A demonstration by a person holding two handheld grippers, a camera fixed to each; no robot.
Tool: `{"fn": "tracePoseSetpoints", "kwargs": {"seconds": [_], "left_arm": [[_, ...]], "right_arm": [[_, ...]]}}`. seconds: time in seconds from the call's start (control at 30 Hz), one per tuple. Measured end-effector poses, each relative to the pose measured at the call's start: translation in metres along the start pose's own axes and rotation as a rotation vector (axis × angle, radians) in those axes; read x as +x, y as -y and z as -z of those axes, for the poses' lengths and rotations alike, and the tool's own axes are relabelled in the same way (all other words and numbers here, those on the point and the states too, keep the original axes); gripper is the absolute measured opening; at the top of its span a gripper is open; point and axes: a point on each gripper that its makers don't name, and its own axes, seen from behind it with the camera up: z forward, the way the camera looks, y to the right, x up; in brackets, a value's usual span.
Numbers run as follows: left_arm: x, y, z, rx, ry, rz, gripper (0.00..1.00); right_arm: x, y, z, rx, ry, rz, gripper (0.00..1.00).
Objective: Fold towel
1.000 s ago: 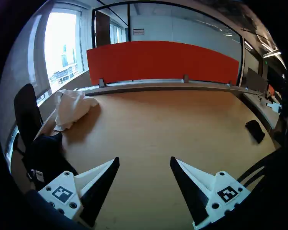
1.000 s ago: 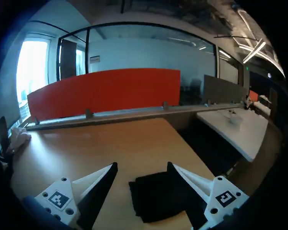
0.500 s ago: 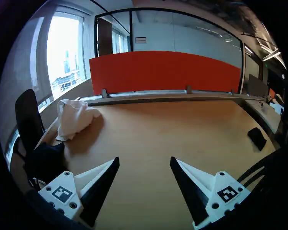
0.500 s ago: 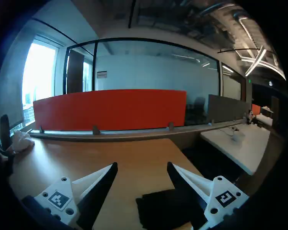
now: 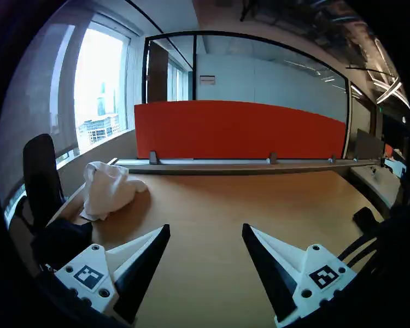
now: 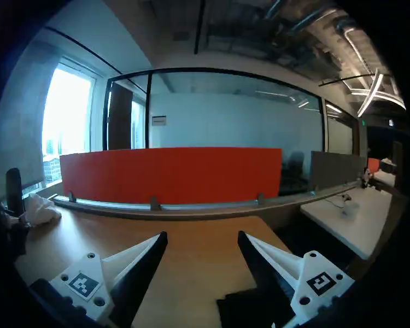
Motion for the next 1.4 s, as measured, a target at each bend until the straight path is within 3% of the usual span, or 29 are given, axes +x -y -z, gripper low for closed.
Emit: {"fn": "tracePoseSetpoints", "kwargs": {"seconds": [0.43, 0.87, 1.07, 1.4], "left_arm": [[0.039, 0.002, -0.011, -0.01, -0.099, 0.012, 0.98], [0.071, 0.008, -0.006, -0.001, -0.196, 0.03, 0.98], [0.075, 0.01, -0.004, 0.002, -0.217, 0.041, 0.98], [0.076, 0.009, -0.002, -0.001, -0.247, 0.053, 0.98]], "right_arm": [[0.026, 0.063, -0.005, 0.08, -0.037, -0.01, 1.0], [0.04, 0.117, -0.01, 0.128, -0.069, -0.041, 0.99], [0.045, 0.133, -0.01, 0.147, -0.078, -0.05, 1.0], [0.052, 0.139, -0.01, 0.145, -0.086, -0.061, 0.99]]}}
